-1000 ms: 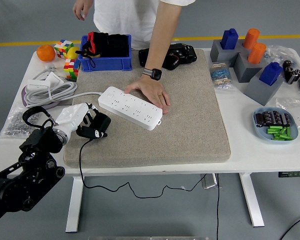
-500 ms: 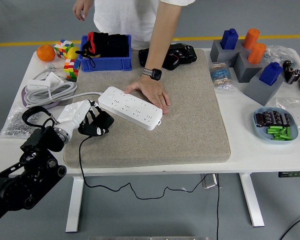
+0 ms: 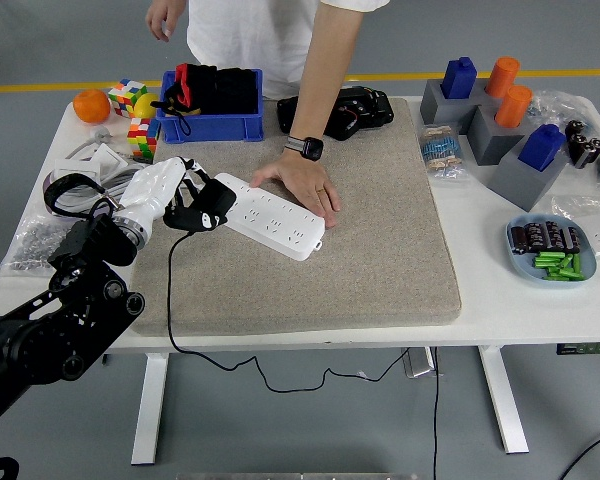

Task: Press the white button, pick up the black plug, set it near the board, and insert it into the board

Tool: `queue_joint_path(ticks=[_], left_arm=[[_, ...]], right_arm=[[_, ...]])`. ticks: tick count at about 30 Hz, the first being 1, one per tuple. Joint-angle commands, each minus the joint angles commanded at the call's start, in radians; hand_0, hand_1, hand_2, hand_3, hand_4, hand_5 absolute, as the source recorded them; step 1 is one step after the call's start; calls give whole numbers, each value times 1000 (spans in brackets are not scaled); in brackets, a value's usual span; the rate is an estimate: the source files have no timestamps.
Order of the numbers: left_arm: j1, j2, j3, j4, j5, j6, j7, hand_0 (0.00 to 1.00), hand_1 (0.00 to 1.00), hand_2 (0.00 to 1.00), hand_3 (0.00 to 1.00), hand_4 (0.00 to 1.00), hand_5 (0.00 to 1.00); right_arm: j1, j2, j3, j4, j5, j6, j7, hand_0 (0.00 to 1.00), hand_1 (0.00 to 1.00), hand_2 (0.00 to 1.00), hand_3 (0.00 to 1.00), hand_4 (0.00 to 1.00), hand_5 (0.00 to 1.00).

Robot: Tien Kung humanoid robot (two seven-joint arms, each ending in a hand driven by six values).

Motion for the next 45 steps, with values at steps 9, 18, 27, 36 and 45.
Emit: queue_joint_path(ticks=[9, 18, 27, 36, 45], left_arm=[[-51, -48, 18, 78, 6, -20, 41, 195, 260, 309, 591, 565, 2], [-84, -89, 31, 151, 29, -12, 62, 189, 255, 311, 591, 573, 2], [-119, -116, 44, 218, 70, 4, 84, 185, 253, 312, 592, 576, 2], [-128, -133, 60, 268, 80, 13, 89, 173, 250, 310, 591, 586, 2], [-139, -143, 80, 280, 82, 17, 93, 171, 249, 309, 592, 589, 2]], right_arm=[[1, -3, -13, 0, 4, 1, -2, 822, 655, 655, 633, 756, 494], [0, -4, -23, 0, 7, 2, -3, 823, 655, 655, 632, 754, 493], [-3, -6, -22, 1, 8, 2, -2, 823, 654, 655, 631, 754, 493], [-4, -5, -22, 0, 9, 1, -2, 823, 654, 654, 631, 754, 493], [-4, -5, -24, 1, 10, 2, -2, 822, 654, 655, 630, 753, 491]])
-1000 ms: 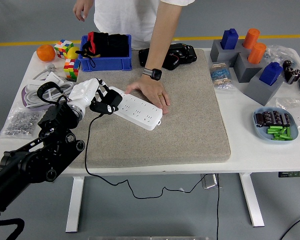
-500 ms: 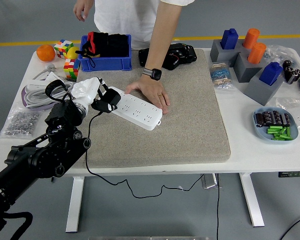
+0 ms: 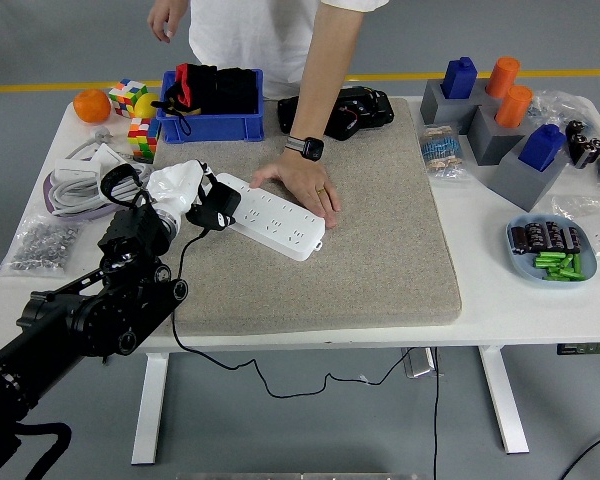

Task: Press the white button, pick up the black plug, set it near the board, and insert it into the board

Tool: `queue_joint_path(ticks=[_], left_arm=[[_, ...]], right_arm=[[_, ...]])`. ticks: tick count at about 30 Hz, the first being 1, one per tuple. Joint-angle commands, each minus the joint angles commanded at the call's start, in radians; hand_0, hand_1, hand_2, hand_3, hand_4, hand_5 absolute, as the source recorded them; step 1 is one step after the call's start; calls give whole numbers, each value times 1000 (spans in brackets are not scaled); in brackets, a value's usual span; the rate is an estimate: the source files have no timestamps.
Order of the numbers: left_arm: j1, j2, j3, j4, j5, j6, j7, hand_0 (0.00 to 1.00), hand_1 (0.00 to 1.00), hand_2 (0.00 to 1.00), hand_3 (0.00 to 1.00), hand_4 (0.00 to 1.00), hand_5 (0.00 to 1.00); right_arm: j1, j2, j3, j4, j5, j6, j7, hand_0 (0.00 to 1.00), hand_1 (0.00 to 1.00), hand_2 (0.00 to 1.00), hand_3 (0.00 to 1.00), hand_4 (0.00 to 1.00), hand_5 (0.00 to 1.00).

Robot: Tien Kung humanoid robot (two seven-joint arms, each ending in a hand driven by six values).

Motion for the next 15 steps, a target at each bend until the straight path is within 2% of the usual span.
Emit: queue_joint_path(ticks=[8, 13, 14, 15], left_arm=[[-8, -4, 9, -3, -3, -1, 18, 169, 251, 310, 592, 596, 2], [-7, -3, 18, -9, -57, -1, -4, 169, 251, 310, 592, 596, 2], [-7, -3, 21, -9, -67, 4, -15, 425, 619, 566, 710, 828, 94], [-7, -3, 24, -8, -75, 7, -23, 425, 619, 566, 710, 828, 94]], right_arm=[[0, 0, 2, -1, -1, 0, 0, 822, 654, 654, 629, 753, 491], [-1, 1, 4, -2, -1, 0, -1, 822, 654, 654, 629, 753, 491], [-1, 1, 3, -2, -1, 0, -1, 823, 654, 654, 629, 753, 492], [-1, 1, 3, -2, -1, 0, -1, 823, 654, 654, 629, 753, 492]])
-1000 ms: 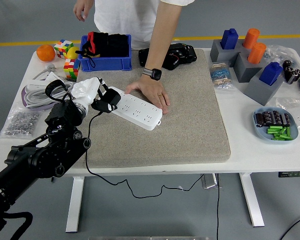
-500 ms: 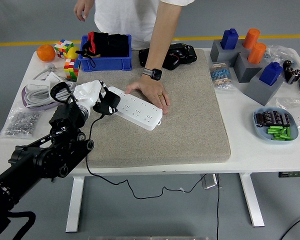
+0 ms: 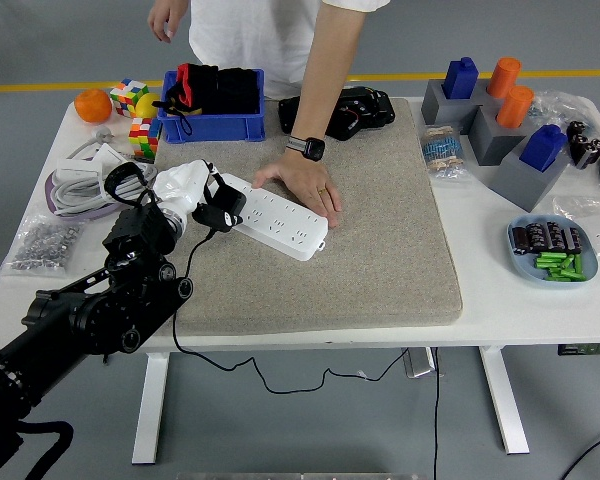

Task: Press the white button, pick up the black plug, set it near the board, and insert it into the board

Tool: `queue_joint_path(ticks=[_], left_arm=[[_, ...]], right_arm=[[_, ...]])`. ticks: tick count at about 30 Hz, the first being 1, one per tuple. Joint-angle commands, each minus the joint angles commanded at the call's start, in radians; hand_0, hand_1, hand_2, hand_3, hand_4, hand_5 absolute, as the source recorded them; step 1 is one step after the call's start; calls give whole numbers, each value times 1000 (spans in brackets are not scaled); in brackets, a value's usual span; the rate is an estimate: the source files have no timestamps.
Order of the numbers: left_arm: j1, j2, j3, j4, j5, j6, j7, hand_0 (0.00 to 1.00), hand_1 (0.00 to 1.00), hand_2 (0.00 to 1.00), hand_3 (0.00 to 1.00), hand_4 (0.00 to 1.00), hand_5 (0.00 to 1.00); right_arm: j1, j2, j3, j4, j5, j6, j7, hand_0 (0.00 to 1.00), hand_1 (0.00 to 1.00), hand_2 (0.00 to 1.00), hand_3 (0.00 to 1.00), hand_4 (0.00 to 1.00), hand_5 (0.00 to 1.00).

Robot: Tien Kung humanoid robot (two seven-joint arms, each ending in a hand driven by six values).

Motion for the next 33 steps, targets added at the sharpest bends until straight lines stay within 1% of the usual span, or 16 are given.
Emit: queue_joint_path(ticks=[4, 5, 10, 11, 16, 17, 18, 22, 23, 27, 28, 29, 33], left_arm=[[4, 0, 5, 0, -19, 12, -23, 425, 619, 566, 710, 828, 94], [4, 0, 6, -1, -22, 17, -27, 875, 932, 919, 923, 968, 458], [4, 1, 2, -8, -31, 26, -33, 875, 932, 919, 923, 968, 458], [4, 1, 1, -8, -30, 26, -32, 924, 978, 972, 979, 983, 559], [6, 3, 3, -9, -37, 20, -25, 924, 978, 972, 979, 983, 559], [6, 3, 2, -10, -37, 19, -24, 926, 980, 974, 982, 983, 584], [7, 3, 2, -13, -38, 18, -24, 926, 980, 974, 982, 983, 584], [17, 12, 0, -39, -33, 28, -44, 926, 980, 974, 982, 983, 584], [23, 18, -1, -55, -31, 33, -51, 928, 977, 965, 957, 979, 587], [46, 52, 9, -125, -26, 46, -70, 928, 977, 965, 957, 979, 587], [55, 66, 14, -152, -21, 48, -75, 928, 977, 965, 957, 979, 587], [61, 74, 18, -168, -18, 51, -79, 929, 963, 923, 894, 968, 578], [98, 129, 49, -269, -12, 62, -94, 929, 963, 923, 894, 968, 578]], right_arm=[[0, 1, 1, 1, -1, 0, 0, 823, 654, 654, 629, 753, 492], [0, 1, 2, 1, -1, 0, 0, 822, 654, 654, 629, 754, 491], [-2, 1, 0, 1, 0, 0, 0, 822, 654, 654, 629, 754, 491], [-2, 1, 0, 0, 0, 0, 0, 823, 654, 654, 629, 754, 492], [-2, 1, 2, 0, 0, 0, 0, 823, 654, 654, 629, 754, 492], [-2, 2, 2, 0, 0, 0, 0, 822, 654, 654, 629, 753, 491], [-2, 2, 3, 0, -1, 0, 0, 822, 654, 654, 629, 753, 491], [-2, 2, 7, 1, -2, 0, 0, 822, 654, 654, 629, 753, 491], [-2, 2, 9, 1, -2, 0, 0, 822, 654, 654, 627, 754, 489], [-2, 3, 13, 0, -3, 0, 1, 822, 654, 654, 627, 754, 489], [-2, 3, 14, 0, -4, 0, 0, 822, 654, 654, 627, 754, 489], [-2, 3, 14, 0, -4, 0, 0, 823, 654, 654, 628, 754, 489], [-3, 3, 19, 1, -7, 0, 1, 823, 654, 654, 628, 754, 489]])
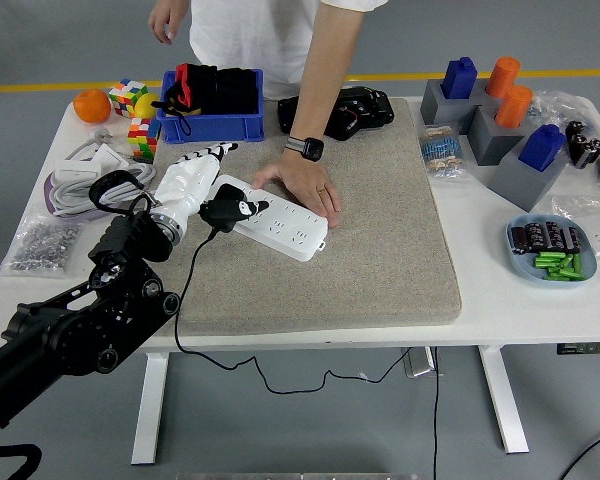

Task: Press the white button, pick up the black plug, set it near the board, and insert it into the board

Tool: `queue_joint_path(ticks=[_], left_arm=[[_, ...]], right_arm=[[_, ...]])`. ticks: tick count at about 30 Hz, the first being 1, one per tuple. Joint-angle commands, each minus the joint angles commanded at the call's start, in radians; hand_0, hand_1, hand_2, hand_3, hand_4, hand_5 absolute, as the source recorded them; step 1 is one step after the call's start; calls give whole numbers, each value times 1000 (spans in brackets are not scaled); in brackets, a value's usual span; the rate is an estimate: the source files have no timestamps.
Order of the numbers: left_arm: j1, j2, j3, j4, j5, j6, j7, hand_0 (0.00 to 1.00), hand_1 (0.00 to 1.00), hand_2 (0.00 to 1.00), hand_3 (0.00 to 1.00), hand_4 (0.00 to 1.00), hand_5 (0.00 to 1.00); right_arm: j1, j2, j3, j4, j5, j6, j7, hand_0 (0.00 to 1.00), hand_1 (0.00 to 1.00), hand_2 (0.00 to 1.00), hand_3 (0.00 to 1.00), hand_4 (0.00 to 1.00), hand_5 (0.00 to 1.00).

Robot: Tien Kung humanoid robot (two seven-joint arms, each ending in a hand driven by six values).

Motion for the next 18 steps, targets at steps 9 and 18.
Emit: queue_joint_path(ticks=[9, 18], left_arm=[[38, 77, 77, -86, -13, -8, -6, 950, 957, 873, 827, 907, 523], [36, 76, 107, -40, -18, -21, -4, 950, 953, 847, 804, 886, 499]], right_arm=[[1, -1, -2, 0, 0, -1, 1, 823, 654, 654, 627, 754, 489], [6, -3, -8, 1, 1, -1, 2, 822, 654, 654, 628, 754, 489]])
